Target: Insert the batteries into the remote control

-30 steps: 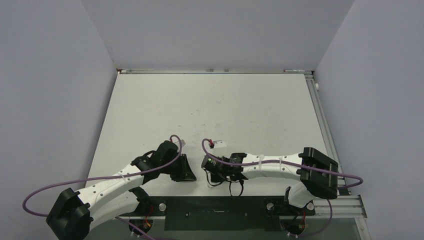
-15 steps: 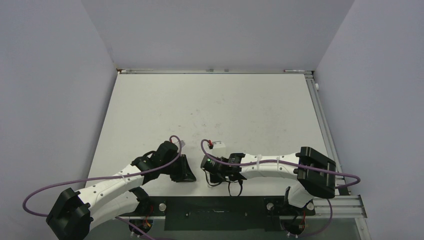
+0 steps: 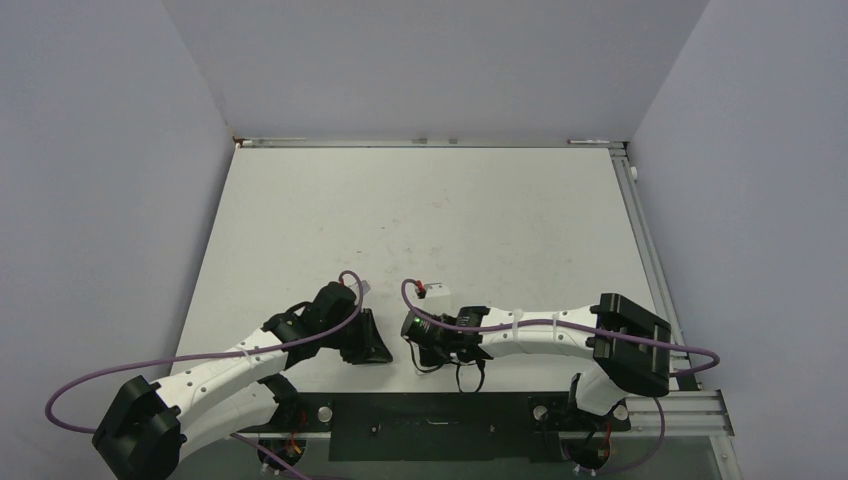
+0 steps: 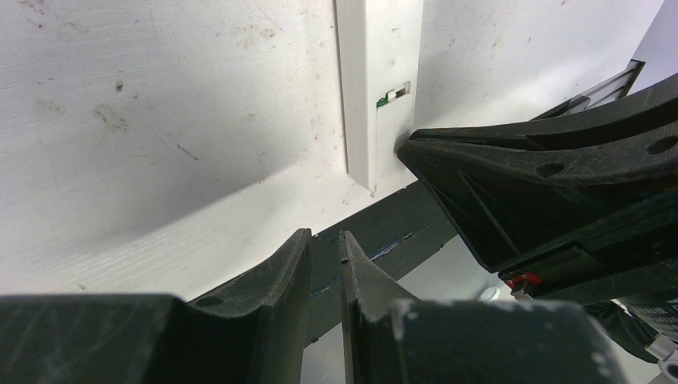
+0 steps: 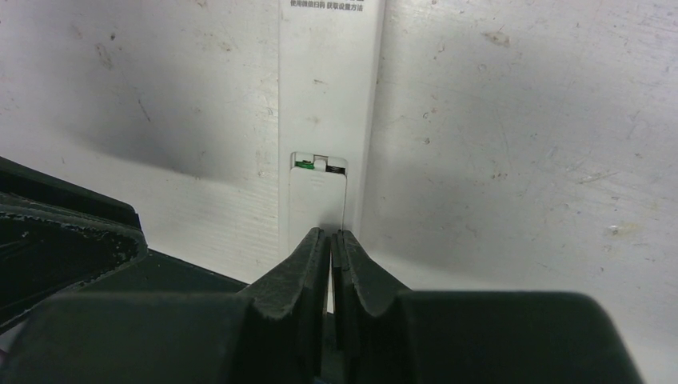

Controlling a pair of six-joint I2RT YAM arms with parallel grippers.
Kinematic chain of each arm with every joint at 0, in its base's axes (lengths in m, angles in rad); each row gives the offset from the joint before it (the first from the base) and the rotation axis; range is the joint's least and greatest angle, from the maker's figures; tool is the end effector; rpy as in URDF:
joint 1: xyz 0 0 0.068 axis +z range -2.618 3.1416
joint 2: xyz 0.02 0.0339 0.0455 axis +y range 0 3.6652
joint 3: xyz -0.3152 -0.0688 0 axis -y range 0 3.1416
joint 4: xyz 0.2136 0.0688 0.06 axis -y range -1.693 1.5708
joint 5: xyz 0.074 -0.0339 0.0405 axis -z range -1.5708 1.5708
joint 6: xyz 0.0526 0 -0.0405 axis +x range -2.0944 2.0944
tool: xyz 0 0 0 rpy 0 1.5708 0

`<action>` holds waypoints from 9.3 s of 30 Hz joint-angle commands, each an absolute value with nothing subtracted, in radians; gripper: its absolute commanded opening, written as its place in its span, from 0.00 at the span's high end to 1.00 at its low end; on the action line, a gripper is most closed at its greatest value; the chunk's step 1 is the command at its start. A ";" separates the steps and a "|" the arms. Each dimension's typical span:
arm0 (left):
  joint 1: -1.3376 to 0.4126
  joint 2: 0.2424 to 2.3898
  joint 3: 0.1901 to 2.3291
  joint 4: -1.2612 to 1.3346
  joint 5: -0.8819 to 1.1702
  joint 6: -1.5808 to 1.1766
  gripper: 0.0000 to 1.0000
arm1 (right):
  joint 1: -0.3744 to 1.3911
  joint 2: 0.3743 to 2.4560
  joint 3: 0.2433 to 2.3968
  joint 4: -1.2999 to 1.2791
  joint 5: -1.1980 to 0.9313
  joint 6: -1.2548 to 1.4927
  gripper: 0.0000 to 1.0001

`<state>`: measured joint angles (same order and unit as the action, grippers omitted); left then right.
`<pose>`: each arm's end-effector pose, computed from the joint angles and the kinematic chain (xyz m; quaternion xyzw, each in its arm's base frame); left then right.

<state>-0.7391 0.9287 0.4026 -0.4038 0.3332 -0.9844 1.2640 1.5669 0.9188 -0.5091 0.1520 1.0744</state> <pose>0.0771 -0.0936 0.2114 -0.0627 0.9353 -0.3382 0.0828 0.0909 0.2606 0.2322 -0.0769 0.9730 0.1594 0.1484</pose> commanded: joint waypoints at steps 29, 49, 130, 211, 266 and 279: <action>-0.635 1.501 0.978 -0.353 0.356 -0.724 0.77 | 1.276 1.206 0.813 -0.636 0.244 1.049 0.91; -0.666 1.913 1.234 -0.532 0.335 -0.590 0.95 | 1.272 1.063 0.732 -0.666 0.244 1.057 0.91; -0.564 1.214 0.563 -0.536 0.194 -0.798 0.64 | 1.109 1.437 0.874 -0.558 0.136 0.982 0.42; -0.613 1.149 0.578 -0.516 0.256 -0.817 0.64 | 1.218 1.564 1.024 -0.707 0.265 1.005 0.50; -0.572 0.652 0.264 0.324 0.492 -1.401 0.32 | 0.957 1.064 0.753 -0.131 -0.408 0.846 0.92; -0.569 0.803 0.272 0.790 0.549 -1.482 0.30 | 0.942 1.079 0.736 0.147 -0.572 1.006 0.92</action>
